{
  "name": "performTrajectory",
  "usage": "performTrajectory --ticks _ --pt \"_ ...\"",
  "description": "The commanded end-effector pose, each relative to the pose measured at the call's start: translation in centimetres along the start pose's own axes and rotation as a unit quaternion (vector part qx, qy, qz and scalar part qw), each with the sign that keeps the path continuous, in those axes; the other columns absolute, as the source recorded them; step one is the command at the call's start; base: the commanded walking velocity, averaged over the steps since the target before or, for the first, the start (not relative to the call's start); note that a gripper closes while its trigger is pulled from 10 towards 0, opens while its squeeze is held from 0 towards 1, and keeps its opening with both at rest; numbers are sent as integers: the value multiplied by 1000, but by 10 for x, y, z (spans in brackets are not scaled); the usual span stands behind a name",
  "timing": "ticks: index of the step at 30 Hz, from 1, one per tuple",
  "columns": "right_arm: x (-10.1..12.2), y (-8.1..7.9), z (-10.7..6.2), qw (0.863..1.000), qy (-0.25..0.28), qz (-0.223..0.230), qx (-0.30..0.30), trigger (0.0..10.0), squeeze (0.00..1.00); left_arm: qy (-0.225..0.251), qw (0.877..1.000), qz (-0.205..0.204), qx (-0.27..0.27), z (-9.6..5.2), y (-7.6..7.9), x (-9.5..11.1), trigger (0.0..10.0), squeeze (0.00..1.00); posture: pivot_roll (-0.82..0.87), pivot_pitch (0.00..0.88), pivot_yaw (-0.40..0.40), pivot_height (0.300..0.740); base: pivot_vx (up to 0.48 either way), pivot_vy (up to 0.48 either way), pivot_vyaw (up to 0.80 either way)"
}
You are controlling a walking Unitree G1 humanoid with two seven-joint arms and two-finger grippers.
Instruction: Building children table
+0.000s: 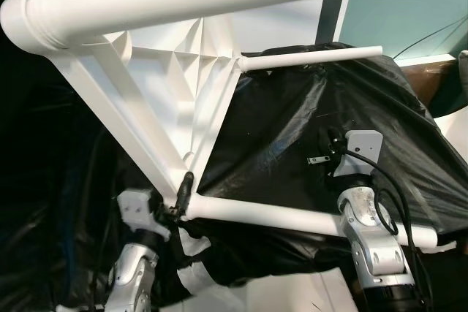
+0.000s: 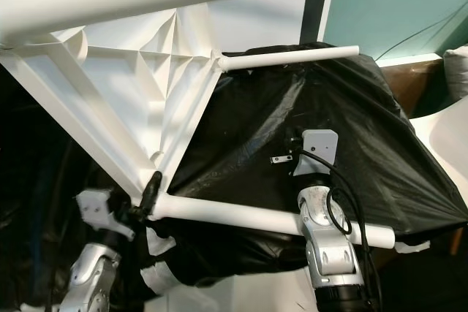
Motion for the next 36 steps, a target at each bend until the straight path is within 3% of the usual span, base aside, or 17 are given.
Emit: performTrajectory --ticks 1,13,17,20,21,25,28,36 --pt "-2 -3 1 1000 -6 5 8 10000 0 -48 999 -8 10 -9 -3 -17 10000 0 50 0 16 740 0 0 0" --pt "-2 -2 2 1000 -6 3 5 10000 0 -45 998 23 -47 -2 13 -15 10000 0 44 0 19 740 0 0 0" --pt "-3 -2 3 1000 -6 3 6 10000 0 -4 996 24 -87 11 31 4 10000 0 49 0 16 740 0 0 0" --pt "-4 -4 2 1000 -8 3 12 10000 0 31 986 17 -162 25 60 25 10000 0 50 0 13 740 0 0 0" --pt "-4 -4 2 1000 -8 3 12 10000 0 31 986 17 -162 25 60 25 10000 0 50 0 13 740 0 0 0" --pt "-5 -5 3 1000 -10 2 15 10000 0 42 969 19 -244 30 85 39 10000 0 47 0 14 740 0 0 0" --pt "-6 -5 2 1000 -12 1 16 10000 0 32 959 22 -280 30 93 41 10000 0 46 0 16 740 0 0 0" --pt "-7 -6 4 1000 -14 0 16 10000 0 -2 949 45 -311 37 103 32 10000 0 42 0 18 740 0 0 0"
Point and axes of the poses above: a point about 5 cm out from each wrist's last joint towards the gripper, its own z axis pointing out of the wrist towards the gripper, its own x axis along the axis of the wrist's last joint, y = z × x, the point moved 1 cm from there along z, pointing out of the wrist towards the gripper, and after that the axes turned 14 degrees about -z, right-handed, at the moved point
